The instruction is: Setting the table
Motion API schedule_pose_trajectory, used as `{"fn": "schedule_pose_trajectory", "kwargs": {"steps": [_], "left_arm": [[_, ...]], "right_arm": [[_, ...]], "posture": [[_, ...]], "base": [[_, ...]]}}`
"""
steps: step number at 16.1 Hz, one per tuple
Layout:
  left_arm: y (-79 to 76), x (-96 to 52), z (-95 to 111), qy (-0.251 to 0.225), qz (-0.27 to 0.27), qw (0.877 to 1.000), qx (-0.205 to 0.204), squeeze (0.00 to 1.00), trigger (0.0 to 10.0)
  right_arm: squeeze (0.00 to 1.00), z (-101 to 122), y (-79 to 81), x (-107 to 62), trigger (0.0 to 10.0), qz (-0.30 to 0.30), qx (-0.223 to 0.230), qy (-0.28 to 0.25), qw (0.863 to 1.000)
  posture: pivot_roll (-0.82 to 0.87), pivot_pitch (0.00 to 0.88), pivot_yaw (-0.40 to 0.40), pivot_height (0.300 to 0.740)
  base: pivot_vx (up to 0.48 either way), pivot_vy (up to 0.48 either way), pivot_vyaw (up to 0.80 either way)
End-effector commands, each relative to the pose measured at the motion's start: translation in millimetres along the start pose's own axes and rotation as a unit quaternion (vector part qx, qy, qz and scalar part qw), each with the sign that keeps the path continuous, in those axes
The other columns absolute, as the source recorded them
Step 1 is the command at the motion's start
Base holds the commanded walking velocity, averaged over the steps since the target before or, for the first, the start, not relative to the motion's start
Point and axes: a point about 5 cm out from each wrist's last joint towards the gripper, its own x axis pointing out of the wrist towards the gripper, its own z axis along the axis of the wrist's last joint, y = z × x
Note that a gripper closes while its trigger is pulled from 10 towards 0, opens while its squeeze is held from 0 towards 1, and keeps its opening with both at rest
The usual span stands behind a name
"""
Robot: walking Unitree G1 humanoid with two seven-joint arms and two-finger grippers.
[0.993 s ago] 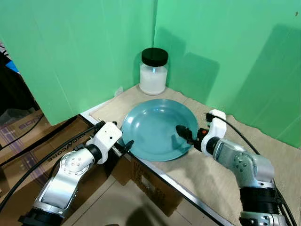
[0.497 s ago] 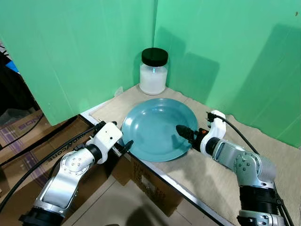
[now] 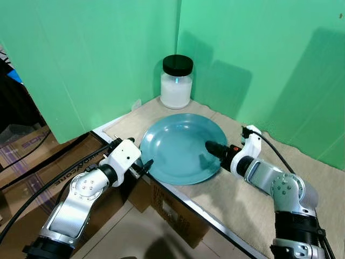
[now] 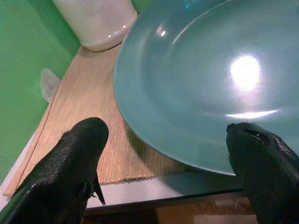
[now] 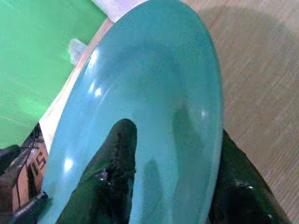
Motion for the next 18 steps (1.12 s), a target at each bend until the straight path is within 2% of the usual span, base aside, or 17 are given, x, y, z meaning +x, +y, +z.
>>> {"fn": "schedule_pose_trajectory", "kwargs": {"steps": [1,10,13,15,16,18], "left_arm": [[-1.2,2.1,-1.6,0.007,-0.001,1.000,0.004,0.00,10.0],[-0.1,2.8,-2.4,0.006,0.007,1.000,0.007,0.00,10.0],[16.6,2.0,14.1,-0.036,0.060,0.997,0.013,0.00,10.0],[30.0,-5.0,35.4,-0.092,0.083,0.992,-0.018,0.00,10.0],[39.4,-14.9,59.2,-0.154,0.093,0.982,-0.058,1.00,10.0],[43.6,-21.1,73.2,-0.188,0.102,0.974,-0.080,1.00,10.0]], "right_arm": [[0.00,2.5,0.7,-0.5,0.0,0.005,0.014,-0.001,1.000],[0.00,3.0,1.7,-2.2,0.0,0.017,0.025,-0.002,1.000],[0.00,8.7,1.1,-5.3,0.0,0.021,0.034,-0.016,0.999],[0.00,19.2,3.3,-13.4,0.0,0.035,0.056,-0.056,0.996],[0.00,29.7,7.5,-25.4,0.0,0.058,0.083,-0.100,0.990],[0.00,35.0,9.8,-33.9,0.0,0.072,0.089,-0.124,0.986]], "posture": [[0.10,0.000,-0.051,0.740],[0.10,0.000,-0.052,0.740],[0.10,0.000,-0.055,0.740],[0.10,0.000,-0.058,0.740],[0.11,0.000,-0.060,0.740],[0.10,0.000,-0.060,0.740]], "base": [[0.000,0.000,0.00],[0.000,0.000,0.00],[0.000,0.000,0.00],[0.000,0.000,0.00],[0.000,0.000,0.00],[0.000,0.000,0.00]]}}
